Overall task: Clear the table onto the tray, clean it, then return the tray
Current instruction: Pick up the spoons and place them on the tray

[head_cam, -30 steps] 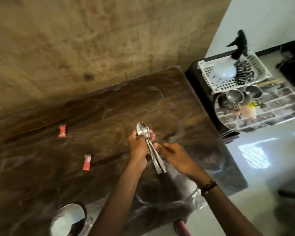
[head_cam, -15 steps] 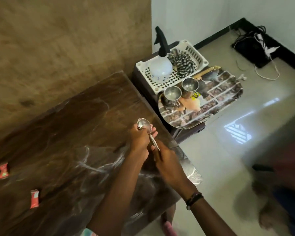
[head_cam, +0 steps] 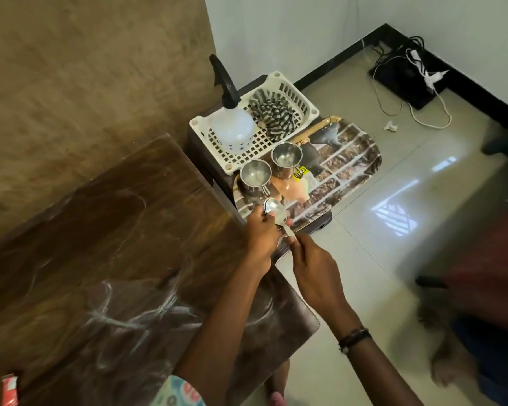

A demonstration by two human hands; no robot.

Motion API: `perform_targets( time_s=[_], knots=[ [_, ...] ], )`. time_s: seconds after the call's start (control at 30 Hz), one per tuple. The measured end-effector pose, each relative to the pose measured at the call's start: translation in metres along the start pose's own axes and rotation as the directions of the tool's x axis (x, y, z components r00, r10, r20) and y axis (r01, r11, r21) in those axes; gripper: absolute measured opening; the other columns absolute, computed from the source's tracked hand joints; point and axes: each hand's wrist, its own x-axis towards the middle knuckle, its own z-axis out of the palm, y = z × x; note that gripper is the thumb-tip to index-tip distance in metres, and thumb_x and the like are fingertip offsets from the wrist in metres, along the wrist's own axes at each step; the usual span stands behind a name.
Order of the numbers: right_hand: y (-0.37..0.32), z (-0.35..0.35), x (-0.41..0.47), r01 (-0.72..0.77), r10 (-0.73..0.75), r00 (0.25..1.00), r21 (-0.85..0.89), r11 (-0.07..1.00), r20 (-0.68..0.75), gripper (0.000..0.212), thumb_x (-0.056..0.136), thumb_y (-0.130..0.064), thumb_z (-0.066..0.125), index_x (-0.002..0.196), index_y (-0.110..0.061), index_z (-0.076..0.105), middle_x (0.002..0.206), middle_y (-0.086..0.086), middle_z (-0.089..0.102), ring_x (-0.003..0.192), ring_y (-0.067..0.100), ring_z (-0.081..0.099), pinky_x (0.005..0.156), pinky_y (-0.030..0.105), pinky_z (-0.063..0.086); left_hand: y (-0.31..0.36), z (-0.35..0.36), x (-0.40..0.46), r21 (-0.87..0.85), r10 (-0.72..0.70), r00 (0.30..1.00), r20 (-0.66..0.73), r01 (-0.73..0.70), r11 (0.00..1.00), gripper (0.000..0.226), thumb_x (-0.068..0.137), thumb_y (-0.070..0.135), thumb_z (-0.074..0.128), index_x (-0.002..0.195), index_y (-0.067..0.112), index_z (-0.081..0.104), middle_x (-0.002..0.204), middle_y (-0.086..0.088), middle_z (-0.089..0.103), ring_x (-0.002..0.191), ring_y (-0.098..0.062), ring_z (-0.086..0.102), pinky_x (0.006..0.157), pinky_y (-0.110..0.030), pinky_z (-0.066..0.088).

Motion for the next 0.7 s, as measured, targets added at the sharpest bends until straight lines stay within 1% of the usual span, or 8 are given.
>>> perform_targets(
  time_s=[0.13,0.23,0.27,0.37,0.43,0.5,0.57,0.7],
  knots=[
    [0.004,-0.004,0.012,-0.161,0.131,0.979,0.192,0.968,0.159,0.024,0.104,-0.031,0.034,0.102,-0.017,0.054,0.078,-0.009,0.053,0.070,0.012,0.050,0.058,0.019,0.035,-0.004,0.007,0.008,0.034,0.000,1.000,0.028,-0.001,0.999,0.027,0.100,0.006,0.037,0.123,0.003,0.053,0.119,-0.021,0.062,0.103,-0.030,0.064,0.068,-0.033,0.054],
    [0.003,-0.006,0.019,-0.242,0.181,0.962,0.329,0.913,0.206,0.029,0.103,-0.028,0.035,0.100,-0.010,0.058,0.081,-0.001,0.060,0.076,0.019,0.057,0.068,0.030,0.046,-0.006,0.011,0.013,0.111,0.025,0.999,0.025,-0.027,0.993,0.030,0.100,0.009,0.037,0.126,0.007,0.052,0.122,-0.019,0.061,0.110,-0.033,0.062,0.087,-0.045,0.054],
    [0.002,-0.006,0.020,-0.255,0.187,0.958,0.347,0.902,0.219,0.031,0.103,-0.028,0.037,0.098,-0.007,0.060,0.084,0.004,0.063,0.079,0.024,0.060,0.073,0.037,0.049,-0.006,0.012,0.013,0.134,0.029,0.999,0.029,-0.032,0.990,0.030,0.101,0.010,0.036,0.125,0.008,0.053,0.121,-0.018,0.062,0.110,-0.033,0.062,0.087,-0.047,0.053],
    [0.002,-0.005,0.024,-0.261,0.206,0.959,0.318,0.911,0.196,0.032,0.100,-0.027,0.045,0.094,-0.004,0.066,0.090,0.014,0.068,0.086,0.029,0.062,0.080,0.042,0.050,-0.007,0.015,0.018,0.177,0.027,0.999,0.020,-0.030,0.984,0.029,0.101,0.009,0.033,0.119,0.008,0.056,0.115,-0.017,0.065,0.106,-0.032,0.064,0.083,-0.049,0.053],
    [0.003,-0.004,0.026,-0.260,0.224,0.964,0.343,0.903,0.141,0.026,0.098,-0.024,0.051,0.093,-0.006,0.070,0.086,0.012,0.070,0.083,0.028,0.064,0.072,0.035,0.052,-0.008,0.016,0.021,0.188,0.037,0.999,0.016,-0.040,0.981,0.030,0.100,0.008,0.032,0.118,0.009,0.057,0.113,-0.017,0.066,0.099,-0.031,0.065,0.077,-0.043,0.057],
    [0.003,-0.006,0.029,-0.261,0.244,0.965,0.407,0.875,0.094,0.018,0.095,-0.022,0.057,0.096,-0.014,0.073,0.080,0.004,0.072,0.077,0.017,0.066,0.064,0.024,0.049,-0.009,0.017,0.022,0.203,0.052,0.998,0.025,-0.056,0.978,0.031,0.101,0.010,0.032,0.119,0.012,0.057,0.111,-0.018,0.067,0.089,-0.036,0.065,0.058,-0.033,0.054],
    [0.003,-0.008,0.032,-0.275,0.266,0.960,0.465,0.841,0.086,0.014,0.092,-0.022,0.062,0.091,-0.020,0.076,0.070,-0.007,0.072,0.066,0.003,0.063,0.064,0.023,0.046,-0.008,0.017,0.022,0.225,0.051,0.998,0.039,-0.058,0.973,0.032,0.101,0.012,0.031,0.123,0.016,0.055,0.109,-0.020,0.067,0.096,-0.047,0.062,0.054,-0.040,0.053],
    [0.000,-0.015,0.041,-0.398,0.328,0.917,0.494,0.773,0.225,0.021,0.089,-0.015,0.066,0.069,-0.016,0.075,0.059,-0.005,0.068,0.058,0.008,0.061,0.062,0.022,0.051,-0.005,0.019,0.023,0.290,0.055,0.996,0.064,-0.072,0.954,0.035,0.101,0.010,0.031,0.128,0.013,0.052,0.122,-0.018,0.062,0.111,-0.042,0.059,0.091,-0.057,0.047]
  ],
)
